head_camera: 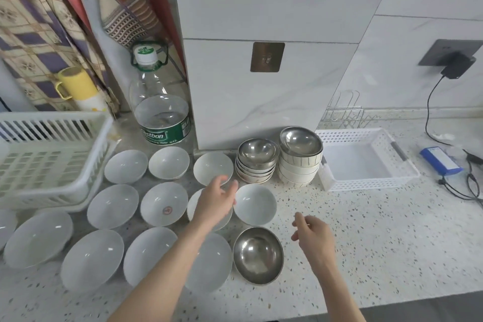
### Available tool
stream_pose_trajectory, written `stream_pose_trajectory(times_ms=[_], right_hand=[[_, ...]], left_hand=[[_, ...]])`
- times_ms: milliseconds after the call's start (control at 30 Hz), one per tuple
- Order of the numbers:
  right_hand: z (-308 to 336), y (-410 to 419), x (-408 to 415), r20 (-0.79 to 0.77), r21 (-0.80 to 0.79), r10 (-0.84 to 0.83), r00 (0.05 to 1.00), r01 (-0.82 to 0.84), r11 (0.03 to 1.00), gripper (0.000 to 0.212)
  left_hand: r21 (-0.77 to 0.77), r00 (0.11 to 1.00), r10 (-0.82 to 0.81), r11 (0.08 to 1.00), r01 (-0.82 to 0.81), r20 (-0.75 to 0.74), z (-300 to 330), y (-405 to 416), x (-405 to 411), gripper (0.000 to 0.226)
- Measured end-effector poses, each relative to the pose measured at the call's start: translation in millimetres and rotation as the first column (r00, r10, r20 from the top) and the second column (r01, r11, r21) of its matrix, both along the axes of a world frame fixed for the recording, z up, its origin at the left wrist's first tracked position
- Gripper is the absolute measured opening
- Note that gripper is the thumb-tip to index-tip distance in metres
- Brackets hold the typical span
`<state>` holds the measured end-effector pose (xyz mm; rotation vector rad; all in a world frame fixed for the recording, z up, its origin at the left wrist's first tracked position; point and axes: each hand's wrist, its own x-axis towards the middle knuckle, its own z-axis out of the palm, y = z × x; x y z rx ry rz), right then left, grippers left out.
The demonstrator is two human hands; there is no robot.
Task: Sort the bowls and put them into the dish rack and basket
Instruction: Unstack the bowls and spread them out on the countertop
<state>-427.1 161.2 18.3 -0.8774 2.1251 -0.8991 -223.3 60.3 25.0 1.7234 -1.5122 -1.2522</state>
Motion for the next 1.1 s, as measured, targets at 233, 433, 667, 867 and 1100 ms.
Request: stream_pose_trajectory(times_ms=[233, 433, 667, 867, 1100], right_hand=[[6, -37, -22, 0.042, -0.023, 0.111, 0.993, -0.11, 0.994, 0.032], [5, -49, -32, 0.131, 0.002, 0.136, 0.982, -0.138, 0.99, 0.03], [7, -84, -21, 0.152, 0.02, 0.186, 0.971, -0.191, 0.981, 0.027], [10, -117, -7, 0.084, 0.04, 0.225, 0.971, -0.229, 0.973, 0.014], [7, -148, 21, 0.006, 0.124, 0.248, 0.969, -0.247, 0.961, 0.033]], left_hand=[[0.14, 0.998, 0.058, 0.988, -0.062, 0.036, 2, -90, -68, 0.038], [0.186, 0.994, 0.107, 0.977, -0.102, -0.012, -4, -98, -70, 0.047], [0.138, 0.991, 0.114, 0.985, -0.103, -0.073, 7, -97, -63, 0.046], [0.135, 0.977, 0.129, 0.985, -0.107, -0.168, 23, -82, -41, 0.033], [0.144, 0.921, 0.284, 0.957, -0.254, -0.266, 30, -51, 1, 0.036]])
